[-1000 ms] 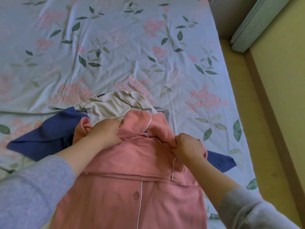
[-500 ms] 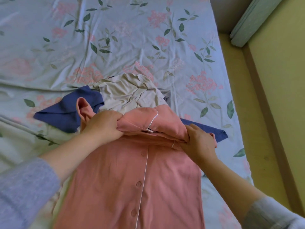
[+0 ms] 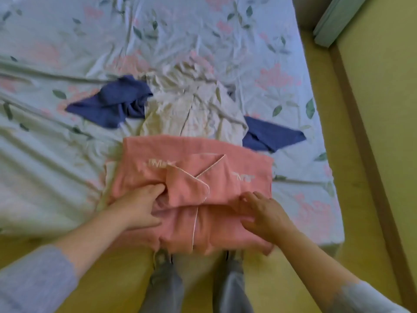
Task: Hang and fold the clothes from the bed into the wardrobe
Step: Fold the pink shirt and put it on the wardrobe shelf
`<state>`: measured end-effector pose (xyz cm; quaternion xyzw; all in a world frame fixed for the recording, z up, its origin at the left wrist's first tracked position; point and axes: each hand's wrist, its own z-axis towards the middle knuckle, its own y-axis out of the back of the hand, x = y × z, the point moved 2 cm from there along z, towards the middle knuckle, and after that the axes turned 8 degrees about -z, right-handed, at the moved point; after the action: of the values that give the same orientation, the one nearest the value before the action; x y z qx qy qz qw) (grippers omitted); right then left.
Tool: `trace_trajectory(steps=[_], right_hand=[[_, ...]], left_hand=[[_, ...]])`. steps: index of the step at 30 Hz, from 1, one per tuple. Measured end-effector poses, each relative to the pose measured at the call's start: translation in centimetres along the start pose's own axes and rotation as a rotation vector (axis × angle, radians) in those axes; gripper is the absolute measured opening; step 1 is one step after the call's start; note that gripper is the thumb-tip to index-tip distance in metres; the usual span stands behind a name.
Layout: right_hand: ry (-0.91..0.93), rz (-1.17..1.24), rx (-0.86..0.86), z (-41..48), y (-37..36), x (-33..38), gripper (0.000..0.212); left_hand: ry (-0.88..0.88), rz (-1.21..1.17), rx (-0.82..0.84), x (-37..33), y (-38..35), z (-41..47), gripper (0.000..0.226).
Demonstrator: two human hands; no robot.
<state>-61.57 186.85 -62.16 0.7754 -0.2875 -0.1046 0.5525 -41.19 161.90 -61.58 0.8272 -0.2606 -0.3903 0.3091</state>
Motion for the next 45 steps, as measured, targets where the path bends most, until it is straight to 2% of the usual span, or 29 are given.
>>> trace_trajectory(steps=[1, 3, 5, 8, 11, 12, 13, 15, 17, 20, 23, 24, 26, 28, 30, 32, 36, 37, 39, 42, 43, 45], right_hand=[[-0.032, 0.065, 0.178, -1.7, -1.6, 0.2, 0.068], [-0.143, 0.232, 0.325, -4.3, -3.2, 0.9, 0.087], [-0.210, 0.295, 0.286, -4.9, -3.8, 1.5, 0.082], [-0.228, 0.283, 0.105, -2.2, -3.1, 1.2, 0.068], [-0.131, 0.284, 0.076, 0.4, -2.7, 2.2, 0.074], [-0.093, 0.292, 0.087, 1.0, -2.6, 2.7, 0.071], [-0.051, 0.297, 0.083, 1.5, -2.4, 3.3, 0.061], [0.041, 0.280, 0.024, 1.9, -2.2, 4.1, 0.028], [0.112, 0.245, 0.008, 1.4, -2.2, 4.4, 0.012], [0.207, 0.123, 0.137, -0.3, -3.4, 4.4, 0.017], [0.205, 0.095, 0.381, -1.3, -4.5, 4.0, 0.043], [0.184, 0.091, 0.428, -1.5, -4.6, 3.9, 0.048], [0.130, 0.084, 0.397, -1.3, -4.2, 3.5, 0.048], [0.085, 0.132, 0.263, -0.7, -3.3, 3.3, 0.044], [0.051, 0.179, 0.155, 0.2, -2.4, 3.2, 0.035], [0.021, 0.189, 0.047, 1.6, -1.3, 3.2, 0.029], [0.071, 0.133, -0.353, 6.6, 1.5, 2.3, 0.012], [0.024, 0.155, -0.390, 8.5, 1.9, 1.7, 0.012], [-0.099, 0.208, -0.342, 12.1, 2.1, 0.3, 0.028], [-0.141, 0.235, -0.155, 15.7, 2.2, -1.5, 0.063], [-0.142, 0.226, -0.082, 16.1, 2.3, -1.9, 0.065], [-0.149, 0.207, 0.017, 16.0, 2.6, -2.7, 0.055]], left_hand=[[0.066, -0.091, 0.085, 0.3, -1.8, -1.2, 0.048], [0.136, -0.239, 0.108, 0.9, -4.3, -2.7, 0.038], [0.122, -0.197, 0.032, 0.9, -4.6, -2.5, 0.041], [0.080, -0.054, -0.105, 1.1, -3.4, -0.3, 0.060], [0.075, -0.077, 0.016, 0.3, -4.0, 1.0, 0.092], [0.051, -0.072, 0.067, -0.2, -4.3, 1.2, 0.088], [0.018, -0.066, 0.100, -0.6, -4.7, 1.4, 0.073], [-0.026, -0.062, 0.130, -1.2, -5.2, 1.5, 0.028], [-0.054, -0.034, 0.171, -1.5, -5.7, 1.3, 0.015], [-0.039, 0.024, 0.251, -1.3, -6.3, 0.4, 0.016], [0.099, -0.016, 0.450, -1.0, -6.7, -0.6, 0.030], [0.137, -0.055, 0.452, -0.9, -6.5, -0.8, 0.032], [0.157, -0.158, 0.295, -0.8, -5.7, -0.5, 0.024], [0.161, -0.341, 0.075, -0.8, -4.5, 0.1, 0.013], [0.174, -0.489, -0.071, -1.1, -3.2, 0.8, 0.009], [0.119, -0.389, -0.188, -1.4, -1.9, 2.1, 0.001], [-0.063, -0.199, -0.405, -2.6, 1.1, 7.1, 0.038], [-0.087, -0.149, -0.427, -2.8, 1.9, 8.7, 0.048], [-0.094, -0.016, -0.397, -2.8, 3.0, 12.0, 0.071], [0.015, 0.116, -0.291, -1.9, 4.4, 15.1, 0.097], [0.049, 0.113, -0.249, -1.7, 4.9, 15.5, 0.099], [0.086, 0.127, -0.177, -1.5, 5.5, 15.4, 0.096]])
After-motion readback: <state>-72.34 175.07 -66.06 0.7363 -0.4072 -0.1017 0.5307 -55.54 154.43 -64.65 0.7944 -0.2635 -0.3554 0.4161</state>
